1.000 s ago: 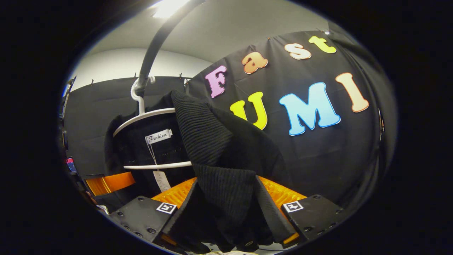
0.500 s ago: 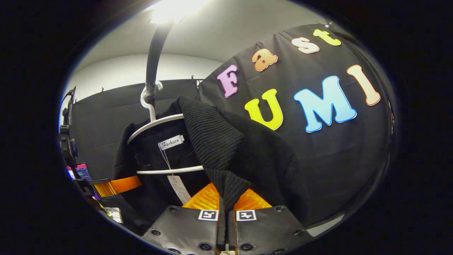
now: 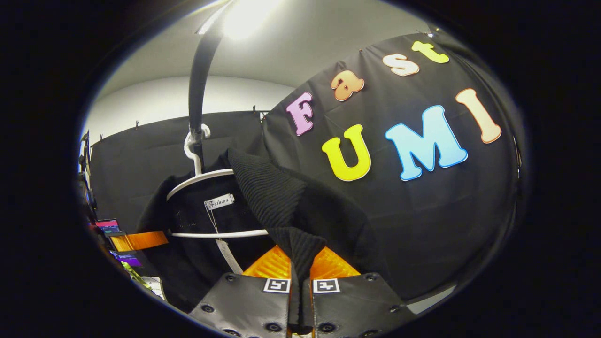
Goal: Grasp the clothes on the hanger with both hands and then place them into the laundry hamper below.
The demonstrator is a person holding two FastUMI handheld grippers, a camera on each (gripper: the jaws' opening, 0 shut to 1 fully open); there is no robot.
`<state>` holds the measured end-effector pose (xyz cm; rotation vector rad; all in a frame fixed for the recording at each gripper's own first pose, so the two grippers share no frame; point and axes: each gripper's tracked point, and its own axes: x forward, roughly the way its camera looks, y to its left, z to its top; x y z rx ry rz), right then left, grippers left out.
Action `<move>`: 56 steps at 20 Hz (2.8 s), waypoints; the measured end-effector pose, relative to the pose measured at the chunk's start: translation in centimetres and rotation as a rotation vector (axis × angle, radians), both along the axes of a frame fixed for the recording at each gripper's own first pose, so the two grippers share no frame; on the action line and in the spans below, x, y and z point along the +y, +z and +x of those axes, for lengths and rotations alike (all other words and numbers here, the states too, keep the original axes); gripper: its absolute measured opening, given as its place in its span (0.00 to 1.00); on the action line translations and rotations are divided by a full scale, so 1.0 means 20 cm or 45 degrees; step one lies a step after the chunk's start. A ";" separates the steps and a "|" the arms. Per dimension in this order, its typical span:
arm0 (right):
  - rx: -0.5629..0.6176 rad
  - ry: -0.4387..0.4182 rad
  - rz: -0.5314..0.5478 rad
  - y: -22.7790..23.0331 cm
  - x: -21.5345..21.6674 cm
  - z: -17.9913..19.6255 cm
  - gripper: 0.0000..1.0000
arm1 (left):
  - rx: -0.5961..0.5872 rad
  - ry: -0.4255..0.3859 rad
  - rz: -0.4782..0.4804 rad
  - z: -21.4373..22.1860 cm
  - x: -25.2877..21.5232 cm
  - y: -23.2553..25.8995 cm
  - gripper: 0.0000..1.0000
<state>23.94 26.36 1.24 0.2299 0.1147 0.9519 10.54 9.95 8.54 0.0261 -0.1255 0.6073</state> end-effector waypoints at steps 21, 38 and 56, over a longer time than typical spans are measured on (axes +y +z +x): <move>-0.316 -0.309 0.156 0.28 -0.18 0.32 0.04 | 0.069 0.043 0.280 -0.21 0.17 0.36 0.02; -0.358 -0.386 0.308 0.37 -0.09 0.60 0.04 | 0.141 -0.092 0.522 -0.07 0.38 0.50 0.02; -0.338 -0.248 0.199 0.16 0.03 0.66 0.04 | 0.222 -0.255 0.317 0.10 0.65 0.26 0.00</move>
